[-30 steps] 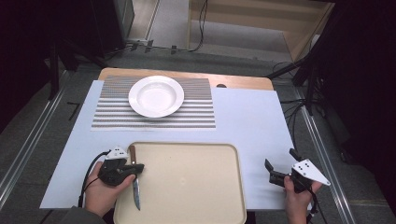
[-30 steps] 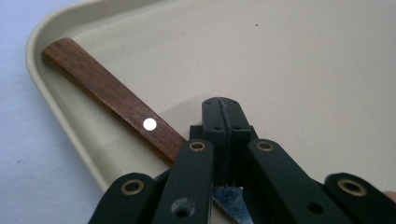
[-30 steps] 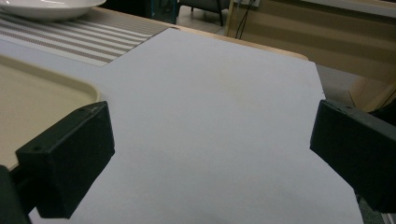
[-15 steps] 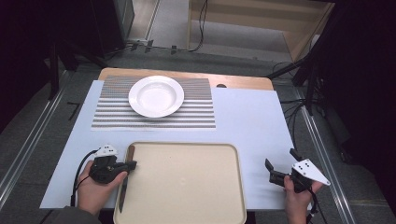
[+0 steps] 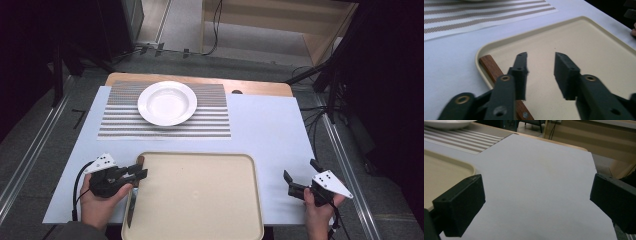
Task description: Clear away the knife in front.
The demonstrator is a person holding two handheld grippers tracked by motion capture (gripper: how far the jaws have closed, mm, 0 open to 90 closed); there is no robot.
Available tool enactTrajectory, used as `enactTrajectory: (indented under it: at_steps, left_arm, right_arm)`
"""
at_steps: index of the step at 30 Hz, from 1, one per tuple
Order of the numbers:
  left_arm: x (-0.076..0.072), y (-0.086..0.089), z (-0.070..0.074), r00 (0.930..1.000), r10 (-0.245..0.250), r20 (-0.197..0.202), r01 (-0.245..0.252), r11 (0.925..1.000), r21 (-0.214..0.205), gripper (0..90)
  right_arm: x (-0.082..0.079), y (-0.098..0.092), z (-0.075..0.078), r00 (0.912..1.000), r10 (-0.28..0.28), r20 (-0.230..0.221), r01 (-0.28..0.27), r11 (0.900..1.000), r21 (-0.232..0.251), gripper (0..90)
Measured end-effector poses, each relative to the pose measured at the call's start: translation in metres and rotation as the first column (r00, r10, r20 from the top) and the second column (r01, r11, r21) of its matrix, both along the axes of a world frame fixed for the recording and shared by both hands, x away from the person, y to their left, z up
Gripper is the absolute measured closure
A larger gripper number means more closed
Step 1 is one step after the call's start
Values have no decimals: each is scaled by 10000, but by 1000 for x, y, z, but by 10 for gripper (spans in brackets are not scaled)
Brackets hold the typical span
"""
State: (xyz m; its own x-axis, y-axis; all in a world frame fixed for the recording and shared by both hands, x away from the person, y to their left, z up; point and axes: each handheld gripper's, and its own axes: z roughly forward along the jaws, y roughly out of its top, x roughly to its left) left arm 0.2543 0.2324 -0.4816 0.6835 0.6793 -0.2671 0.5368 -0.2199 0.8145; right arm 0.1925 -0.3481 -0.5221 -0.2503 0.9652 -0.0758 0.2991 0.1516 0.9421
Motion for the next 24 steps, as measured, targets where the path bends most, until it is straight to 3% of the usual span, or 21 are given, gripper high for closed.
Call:
enactTrajectory:
  at_steps: [8,13,18,24]
  left_arm:
    - [-4,8,7,9946,453,937,-437,9989,-189,366]
    - [-4,17,9,9898,850,1147,-803,9957,-453,215]
    - [-6,28,10,9865,880,1382,-780,9940,-763,19]
    - [-7,43,10,9800,1259,1542,-1137,9898,-853,0]
  right_arm:
    - [0,0,0,10000,5,-12,-5,10000,16,0]
    - [0,0,0,10000,21,-10,-21,10000,32,0]
    - [0,0,0,10000,45,-12,-45,10000,52,0]
    - [0,0,0,10000,58,-7,-58,10000,75,0]
